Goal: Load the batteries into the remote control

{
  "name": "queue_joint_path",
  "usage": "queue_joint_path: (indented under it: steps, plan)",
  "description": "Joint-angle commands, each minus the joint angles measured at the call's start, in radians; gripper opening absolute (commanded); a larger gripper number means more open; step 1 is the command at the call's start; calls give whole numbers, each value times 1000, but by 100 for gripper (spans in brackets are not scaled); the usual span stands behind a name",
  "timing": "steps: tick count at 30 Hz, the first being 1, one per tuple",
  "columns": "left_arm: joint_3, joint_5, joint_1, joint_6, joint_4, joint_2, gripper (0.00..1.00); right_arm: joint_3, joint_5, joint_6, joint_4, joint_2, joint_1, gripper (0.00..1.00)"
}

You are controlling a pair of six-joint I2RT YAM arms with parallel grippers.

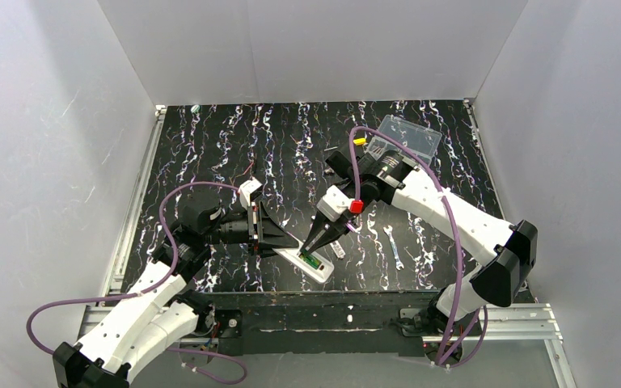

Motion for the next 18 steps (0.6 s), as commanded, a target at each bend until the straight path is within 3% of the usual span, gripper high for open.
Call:
queue_joint_path:
  steps: [1,18]
  plan:
    - [41,51,0,-6,59,-15,0,-2,-2,-27,-75,11,4,19]
    - [44,39,-1,-8,66,-23,0,-38,29,-64,-128,6,4,18]
